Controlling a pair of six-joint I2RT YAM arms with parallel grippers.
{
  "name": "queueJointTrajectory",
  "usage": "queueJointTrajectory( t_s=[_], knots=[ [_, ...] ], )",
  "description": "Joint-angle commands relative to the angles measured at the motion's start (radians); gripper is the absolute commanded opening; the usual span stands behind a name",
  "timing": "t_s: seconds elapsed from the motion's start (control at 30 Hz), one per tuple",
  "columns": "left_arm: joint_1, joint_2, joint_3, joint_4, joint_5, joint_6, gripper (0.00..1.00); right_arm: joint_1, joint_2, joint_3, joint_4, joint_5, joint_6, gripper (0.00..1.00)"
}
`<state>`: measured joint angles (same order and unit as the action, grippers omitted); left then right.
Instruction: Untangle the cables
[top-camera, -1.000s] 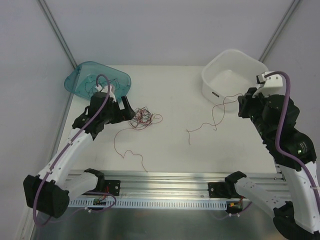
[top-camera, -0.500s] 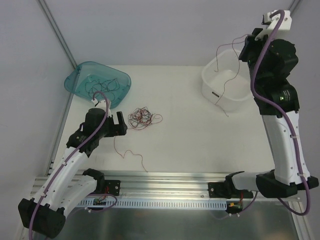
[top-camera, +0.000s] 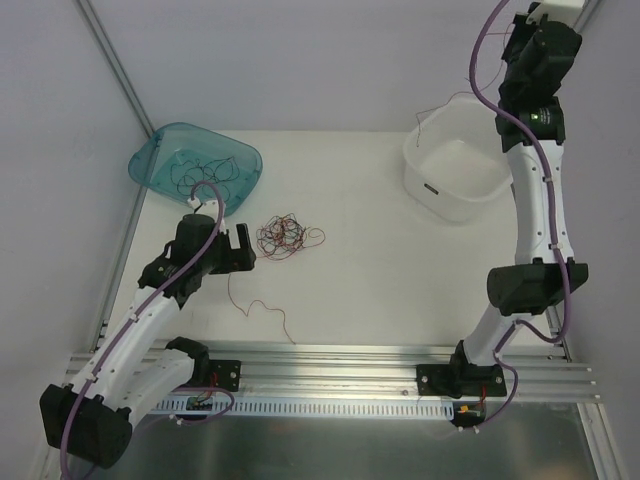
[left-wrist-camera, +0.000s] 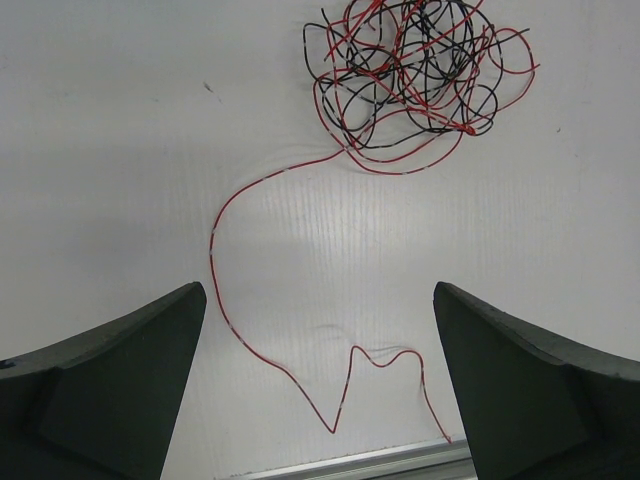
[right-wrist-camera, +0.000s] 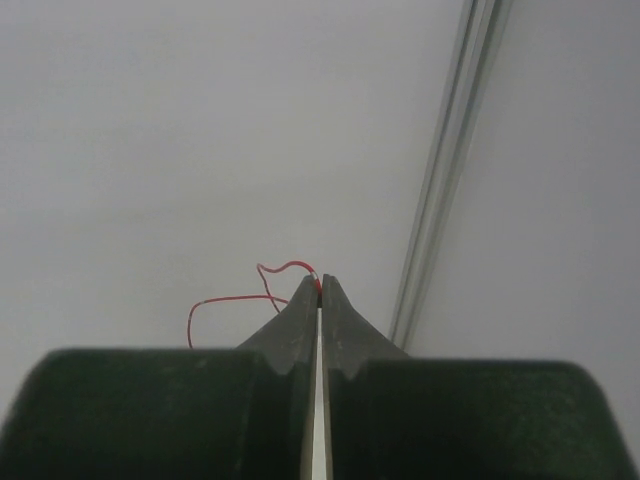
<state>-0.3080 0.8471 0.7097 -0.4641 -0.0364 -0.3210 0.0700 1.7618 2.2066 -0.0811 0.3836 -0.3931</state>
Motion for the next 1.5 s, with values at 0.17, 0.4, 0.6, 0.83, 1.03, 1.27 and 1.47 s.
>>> queueJointTrajectory(
  t_s=[0.17,0.4,0.6,0.83,1.03,1.27,1.47],
  knots=[
    [-0.005,0.032,0.001,0.008,-0.014,0.028,0.99,-0.058,0.062,-0.255,0.101,-0.003,0.091,0.04],
    [-0.005,0.053,0.004,0.005,-0.013,0.027,0.99,-0.068,0.166,-0.272,-0.115,-0.057,0.166,0.72],
    [-0.003,0.069,0.007,0.005,0.003,0.016,0.99,-0.026,0.045,-0.401,-0.189,-0.169,0.239,0.90],
    [0.004,0.098,0.014,-0.004,0.006,0.007,0.99,0.168,-0.105,-0.626,-0.267,-0.376,0.388,0.91],
    [0.010,0.107,0.019,-0.013,0.003,0.002,0.99,0.385,-0.101,-0.804,-0.204,-0.558,0.496,0.86],
    [0.032,0.116,0.025,-0.021,-0.005,-0.001,0.99,0.599,0.036,-0.815,-0.097,-0.592,0.510,0.77],
    [0.061,0.122,0.027,-0.021,0.018,-0.007,0.99,0.662,0.223,-0.676,-0.075,-0.592,0.474,0.75]
  ],
)
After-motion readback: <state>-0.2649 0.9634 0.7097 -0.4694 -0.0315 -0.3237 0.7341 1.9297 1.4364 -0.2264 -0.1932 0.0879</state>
